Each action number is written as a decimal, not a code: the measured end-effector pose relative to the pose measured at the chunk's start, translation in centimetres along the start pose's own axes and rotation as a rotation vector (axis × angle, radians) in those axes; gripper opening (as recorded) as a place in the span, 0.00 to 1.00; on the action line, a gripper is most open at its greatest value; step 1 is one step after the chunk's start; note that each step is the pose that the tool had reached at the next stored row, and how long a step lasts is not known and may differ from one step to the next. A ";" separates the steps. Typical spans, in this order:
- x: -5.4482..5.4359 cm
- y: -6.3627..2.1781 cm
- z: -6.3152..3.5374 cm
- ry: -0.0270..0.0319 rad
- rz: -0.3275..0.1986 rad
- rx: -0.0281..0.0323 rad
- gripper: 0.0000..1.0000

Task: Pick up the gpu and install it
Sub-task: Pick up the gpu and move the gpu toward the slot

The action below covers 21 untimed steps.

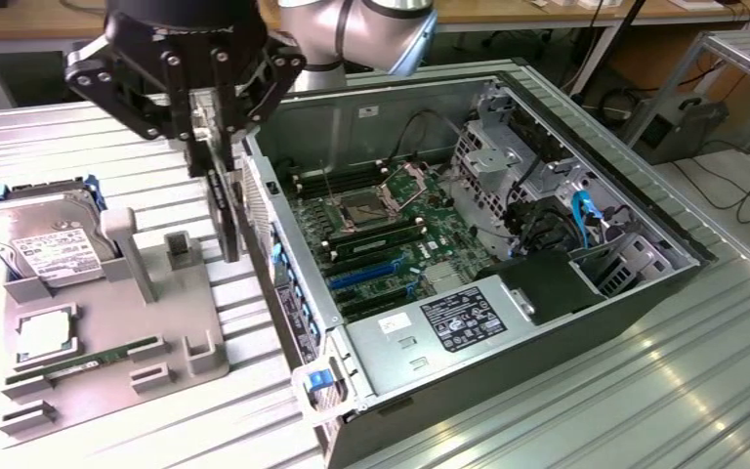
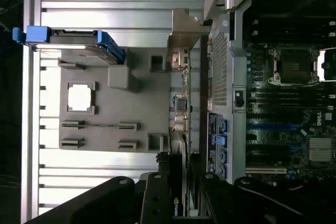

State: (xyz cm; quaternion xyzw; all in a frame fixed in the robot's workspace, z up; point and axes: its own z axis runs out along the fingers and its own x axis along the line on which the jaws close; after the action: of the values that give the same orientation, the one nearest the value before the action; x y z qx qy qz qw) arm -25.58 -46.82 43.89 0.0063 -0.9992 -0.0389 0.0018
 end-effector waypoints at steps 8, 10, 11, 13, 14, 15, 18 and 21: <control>-5.0 -0.28 -0.62 0.0000 0.000 -0.0161 0.26; -6.3 -0.30 -0.63 0.0002 0.000 -0.0165 0.26; -6.9 -0.31 -0.62 0.0004 0.000 -0.0164 0.26; -8.1 -0.33 -0.54 0.0011 0.000 -0.0165 0.26; -8.7 -0.34 -0.44 0.0015 0.000 -0.0165 0.26; -9.2 -0.35 -0.33 0.0020 0.000 -0.0165 0.26; -10.9 -0.36 0.29 0.0036 0.000 -0.0157 0.26; -12.6 -0.34 0.94 0.0048 0.000 -0.0138 0.26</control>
State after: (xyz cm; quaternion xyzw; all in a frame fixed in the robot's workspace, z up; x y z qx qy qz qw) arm -13.01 -46.93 42.89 0.0062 -0.9989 -0.0458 0.0042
